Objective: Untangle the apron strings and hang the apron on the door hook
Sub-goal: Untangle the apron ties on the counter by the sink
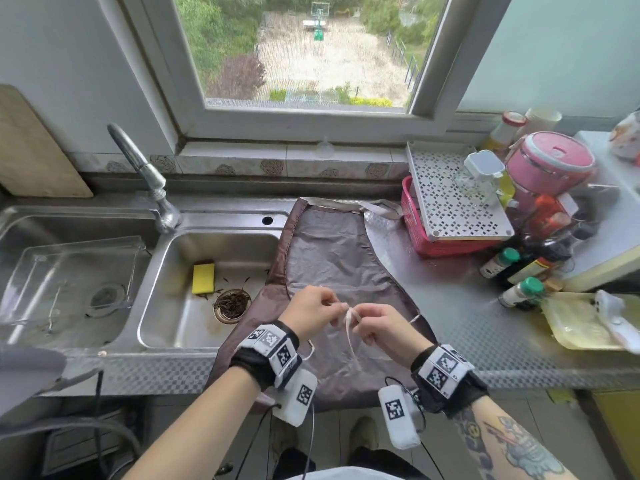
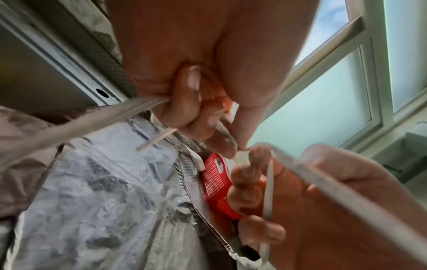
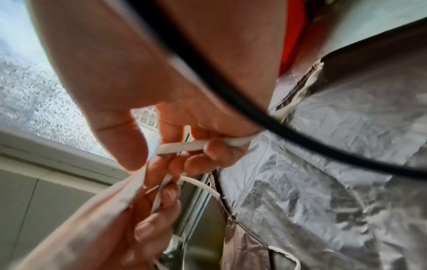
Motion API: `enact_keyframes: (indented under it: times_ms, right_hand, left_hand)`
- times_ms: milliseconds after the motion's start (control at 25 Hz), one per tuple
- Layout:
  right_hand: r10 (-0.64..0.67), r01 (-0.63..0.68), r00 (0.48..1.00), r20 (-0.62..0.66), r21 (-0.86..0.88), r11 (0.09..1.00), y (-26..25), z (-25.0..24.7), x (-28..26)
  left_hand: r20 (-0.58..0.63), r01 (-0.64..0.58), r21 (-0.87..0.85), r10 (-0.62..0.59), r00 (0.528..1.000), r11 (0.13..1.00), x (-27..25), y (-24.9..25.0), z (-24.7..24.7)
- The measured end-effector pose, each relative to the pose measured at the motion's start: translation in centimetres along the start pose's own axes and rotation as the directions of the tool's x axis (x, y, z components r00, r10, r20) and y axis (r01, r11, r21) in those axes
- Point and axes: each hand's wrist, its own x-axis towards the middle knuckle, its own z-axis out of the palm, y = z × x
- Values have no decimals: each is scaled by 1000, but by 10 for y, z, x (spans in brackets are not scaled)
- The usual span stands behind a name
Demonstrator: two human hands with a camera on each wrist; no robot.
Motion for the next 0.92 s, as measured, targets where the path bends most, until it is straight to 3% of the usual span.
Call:
enact_keyframes:
  times_ms: [160,320,400,480,560,640,720,800,919]
  right_hand:
    - [-133,111,973,-187,-122,986,10,-1,6]
    - [-246,205,945,-215,-196,959,8,4,6]
    - [-191,145,914,-358,-150,978,12,-5,10]
    - [-96,46,862,-498,-111,993,22,-26,12]
    - [-93,-97,823,-560,-300,949,39,-51,11]
    - [-99,-231,811,-577,-470,852,54,-73,9]
    - [-86,-311,736,-672,-448,838,66,-97,8]
    - [-4,-402,603,-798,-308,862,80,-128,7]
    - [146,-420,424,-894,-51,906,98,-166,3]
  left_hand:
    - [107,96,-93,-86,990,991,0,0,4]
    - [141,129,-108,-113,984,986,2,4,6]
    - [133,144,-141,-125,983,979,4,0,1]
    - [46,149,-70,-146,988,986,9,-13,-10]
    - [-28,167,115,-165,986,979,14,-29,-23]
    - [-30,204,225,-203,979,953,17,-42,-32]
    - [-60,263,286,-256,965,921,20,-55,-39]
    - [-99,321,313,-305,947,894,21,-72,-47]
    - [-172,430,259,-397,902,865,22,-100,-56]
